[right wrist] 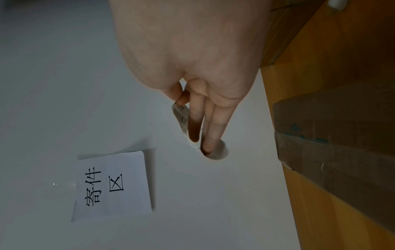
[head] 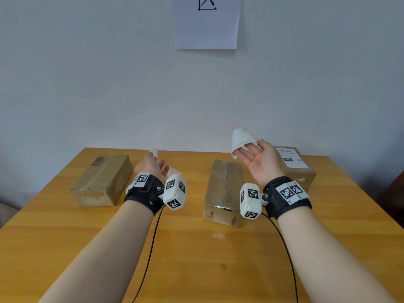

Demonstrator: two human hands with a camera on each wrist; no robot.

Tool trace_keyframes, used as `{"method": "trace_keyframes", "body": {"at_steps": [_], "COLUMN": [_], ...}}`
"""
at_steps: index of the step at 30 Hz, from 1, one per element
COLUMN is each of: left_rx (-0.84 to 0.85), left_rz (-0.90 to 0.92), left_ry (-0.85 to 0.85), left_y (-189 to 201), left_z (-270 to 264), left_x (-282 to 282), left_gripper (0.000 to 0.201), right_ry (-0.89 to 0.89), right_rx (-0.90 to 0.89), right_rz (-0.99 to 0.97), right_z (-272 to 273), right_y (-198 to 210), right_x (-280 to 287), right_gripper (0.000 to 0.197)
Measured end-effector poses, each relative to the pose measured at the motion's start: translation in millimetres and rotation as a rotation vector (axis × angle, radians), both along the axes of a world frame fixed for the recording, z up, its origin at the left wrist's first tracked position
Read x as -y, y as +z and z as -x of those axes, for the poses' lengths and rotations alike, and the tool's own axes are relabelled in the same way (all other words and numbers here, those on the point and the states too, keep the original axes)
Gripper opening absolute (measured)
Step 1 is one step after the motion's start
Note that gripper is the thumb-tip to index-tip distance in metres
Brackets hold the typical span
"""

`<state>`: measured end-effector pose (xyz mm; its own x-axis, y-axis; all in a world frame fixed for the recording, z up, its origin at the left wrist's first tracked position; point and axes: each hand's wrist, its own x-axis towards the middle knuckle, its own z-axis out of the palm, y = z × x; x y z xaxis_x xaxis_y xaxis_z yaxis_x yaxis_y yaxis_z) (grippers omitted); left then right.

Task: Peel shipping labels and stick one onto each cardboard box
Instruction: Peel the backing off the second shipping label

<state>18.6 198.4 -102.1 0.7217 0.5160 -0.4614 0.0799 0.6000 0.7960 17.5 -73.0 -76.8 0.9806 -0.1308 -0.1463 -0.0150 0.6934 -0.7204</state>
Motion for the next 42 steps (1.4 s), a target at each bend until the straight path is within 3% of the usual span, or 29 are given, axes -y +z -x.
{"method": "trace_keyframes", "body": {"at_steps": [6,10,12,16,20,25,28,31,37,42], "left_rx": [-0.008,0.117,0.191,0.376,0.445,0.429,0.406,0.36,0.344,0.344], "left_rz": [-0.019,-0.104,-0.274,-0.653,-0.8,-0.826,-0.818,-0.699,-0.692,-0.644], "left_ry": [-0.055,-0.386,-0.571,-0.774,-0.857,-0.853,-0.807,-0.816,-0.872,-0.909], "left_y": [3.0,11.4,20.3,33.7,34.5,28.7,25.7,23.8,17.0,13.3], "left_z": [1.9,5.2,8.1,12.4,14.6,16.2,16.2,16.1,17.0,16.7], "left_x": [-2.7,16.2,29.0,55.6,68.2,72.9,74.6,74.1,72.8,71.4], "left_gripper": [0.034,0.019,0.019,0.024,0.036,0.053,0.042,0.029,0.037,0.044], "right_ry": [0.064,0.136,0.21,0.362,0.366,0.396,0.357,0.243,0.071,-0.014], "right_rx": [-0.014,-0.019,-0.012,0.004,-0.003,0.05,0.101,0.128,0.124,0.135], "right_rz": [0.099,0.172,0.228,0.383,0.449,0.566,0.742,0.931,1.026,1.096], "right_z": [-2.9,-2.4,1.2,8.2,8.3,12.7,15.9,14.4,9.8,5.2], "right_y": [-4.8,-6.8,-4.5,-0.9,-0.4,1.3,2.6,1.6,-3.2,-5.8], "right_x": [1.2,-6.3,-11.4,-20.8,-21.9,-18.5,-17.0,-14.3,-7.6,-3.7], "right_gripper": [0.037,0.042,0.041,0.036,0.033,0.051,0.027,0.027,0.031,0.015]}}
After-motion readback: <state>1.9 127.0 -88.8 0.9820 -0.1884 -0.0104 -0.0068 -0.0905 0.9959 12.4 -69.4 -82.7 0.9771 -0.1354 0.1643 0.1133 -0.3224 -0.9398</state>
